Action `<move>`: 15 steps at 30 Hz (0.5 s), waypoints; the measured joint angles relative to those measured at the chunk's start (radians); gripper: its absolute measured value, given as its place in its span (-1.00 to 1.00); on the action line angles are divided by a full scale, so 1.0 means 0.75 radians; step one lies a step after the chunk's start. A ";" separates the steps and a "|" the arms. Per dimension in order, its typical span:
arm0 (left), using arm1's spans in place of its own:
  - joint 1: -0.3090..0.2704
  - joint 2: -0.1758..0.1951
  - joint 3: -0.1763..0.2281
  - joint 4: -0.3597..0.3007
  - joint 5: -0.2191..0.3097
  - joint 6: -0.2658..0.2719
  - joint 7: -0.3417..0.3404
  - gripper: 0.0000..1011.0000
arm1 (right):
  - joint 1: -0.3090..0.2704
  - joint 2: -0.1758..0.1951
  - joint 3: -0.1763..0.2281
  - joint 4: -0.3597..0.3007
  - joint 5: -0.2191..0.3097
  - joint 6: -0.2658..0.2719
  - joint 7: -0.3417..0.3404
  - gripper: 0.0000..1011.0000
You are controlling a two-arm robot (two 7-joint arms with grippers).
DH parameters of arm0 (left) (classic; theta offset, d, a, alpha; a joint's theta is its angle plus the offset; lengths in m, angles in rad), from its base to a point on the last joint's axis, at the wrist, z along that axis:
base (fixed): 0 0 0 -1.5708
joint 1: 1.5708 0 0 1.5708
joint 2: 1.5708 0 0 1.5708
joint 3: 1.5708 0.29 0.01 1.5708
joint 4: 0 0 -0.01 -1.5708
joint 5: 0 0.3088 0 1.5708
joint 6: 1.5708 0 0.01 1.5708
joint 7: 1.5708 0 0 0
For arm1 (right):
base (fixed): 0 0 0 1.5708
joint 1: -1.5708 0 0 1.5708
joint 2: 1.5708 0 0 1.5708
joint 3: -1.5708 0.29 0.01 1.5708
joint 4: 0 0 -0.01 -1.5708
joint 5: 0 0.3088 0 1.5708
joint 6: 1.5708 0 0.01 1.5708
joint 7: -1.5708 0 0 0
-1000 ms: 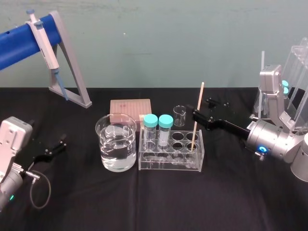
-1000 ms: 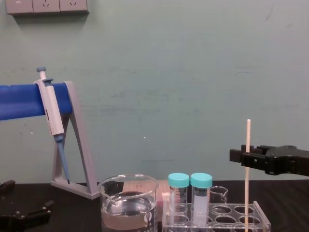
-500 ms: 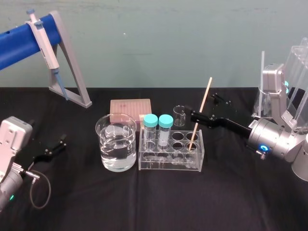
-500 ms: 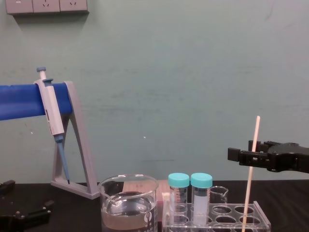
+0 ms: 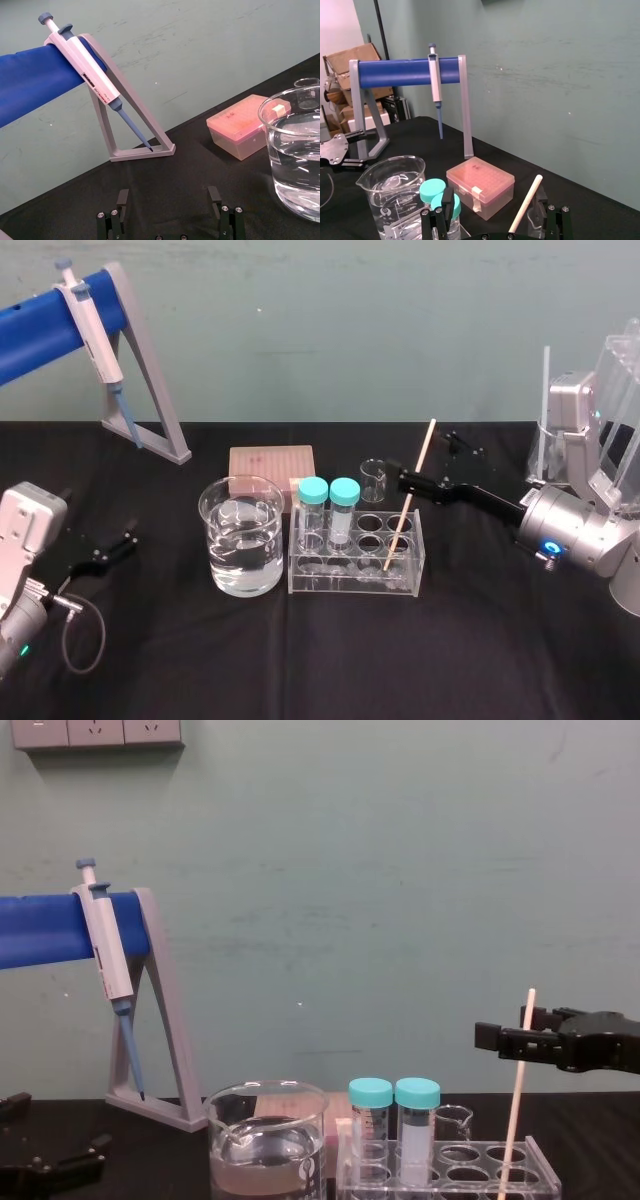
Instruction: Hold the thermometer with one hand and immerse one end into the beaker, then reinsert it into the test tube rack.
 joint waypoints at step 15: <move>0.000 0.000 0.000 0.000 0.000 0.000 0.000 0.99 | -0.068 0.083 0.126 -0.197 0.002 -0.010 -0.119 0.98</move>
